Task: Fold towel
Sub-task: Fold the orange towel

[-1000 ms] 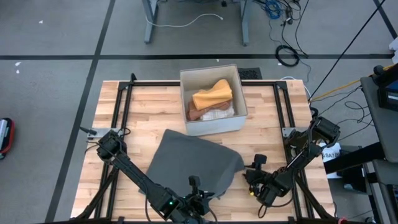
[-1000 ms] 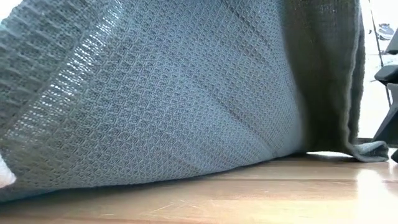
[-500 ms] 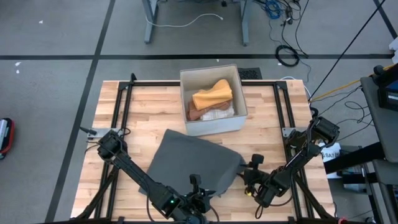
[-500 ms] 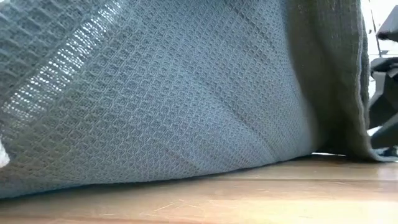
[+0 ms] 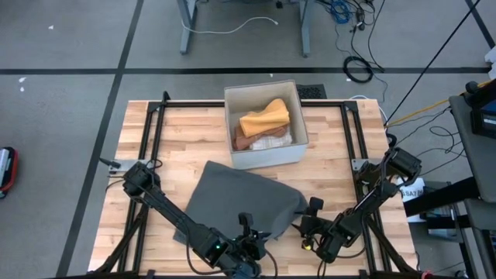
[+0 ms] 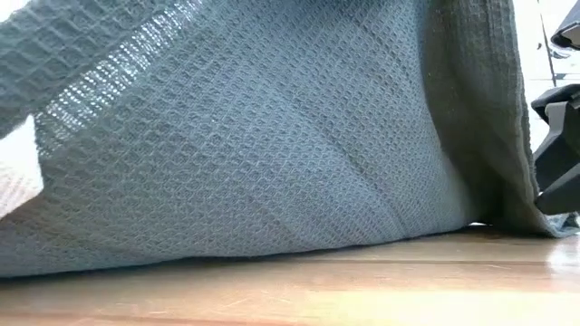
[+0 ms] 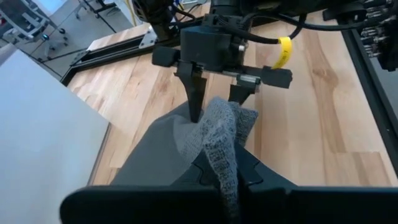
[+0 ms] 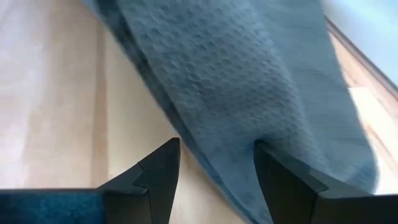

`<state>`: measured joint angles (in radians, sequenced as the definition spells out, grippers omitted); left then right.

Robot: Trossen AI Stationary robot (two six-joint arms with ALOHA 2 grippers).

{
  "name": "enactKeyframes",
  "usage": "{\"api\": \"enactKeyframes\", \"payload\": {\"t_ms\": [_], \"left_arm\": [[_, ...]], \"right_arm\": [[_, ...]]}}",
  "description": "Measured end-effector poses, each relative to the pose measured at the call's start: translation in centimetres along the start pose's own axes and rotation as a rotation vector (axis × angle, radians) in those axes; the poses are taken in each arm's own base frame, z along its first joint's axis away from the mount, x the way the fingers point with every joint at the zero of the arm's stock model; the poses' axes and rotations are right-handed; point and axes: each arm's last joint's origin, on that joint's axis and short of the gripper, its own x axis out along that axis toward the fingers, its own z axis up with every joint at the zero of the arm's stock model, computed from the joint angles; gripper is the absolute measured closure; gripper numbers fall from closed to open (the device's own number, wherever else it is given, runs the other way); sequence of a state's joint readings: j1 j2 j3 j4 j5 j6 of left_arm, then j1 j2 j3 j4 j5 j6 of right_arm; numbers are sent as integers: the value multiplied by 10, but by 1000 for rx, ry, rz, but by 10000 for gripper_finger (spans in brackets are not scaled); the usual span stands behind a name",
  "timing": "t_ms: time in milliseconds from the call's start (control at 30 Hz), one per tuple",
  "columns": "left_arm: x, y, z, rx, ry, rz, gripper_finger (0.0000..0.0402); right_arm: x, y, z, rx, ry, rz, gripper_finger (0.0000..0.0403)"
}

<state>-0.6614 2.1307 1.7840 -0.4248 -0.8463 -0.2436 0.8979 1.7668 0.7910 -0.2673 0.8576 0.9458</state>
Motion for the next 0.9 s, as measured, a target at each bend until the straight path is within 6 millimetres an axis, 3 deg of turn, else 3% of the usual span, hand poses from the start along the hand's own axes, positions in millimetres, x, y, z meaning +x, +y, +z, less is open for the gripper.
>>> {"api": "enactKeyframes", "payload": {"t_ms": [367, 767, 900], "left_arm": [[8, 11, 4, -3, 6, 15, 401], [7, 6, 12, -41, -52, -73, 401], [6, 4, 15, -44, -74, -106, 401]], "right_arm": [[8, 4, -1, 0, -20, 0, 208], [13, -21, -9, 19, 88, -179, 210], [12, -28, -12, 41, 109, -232, 231]]}}
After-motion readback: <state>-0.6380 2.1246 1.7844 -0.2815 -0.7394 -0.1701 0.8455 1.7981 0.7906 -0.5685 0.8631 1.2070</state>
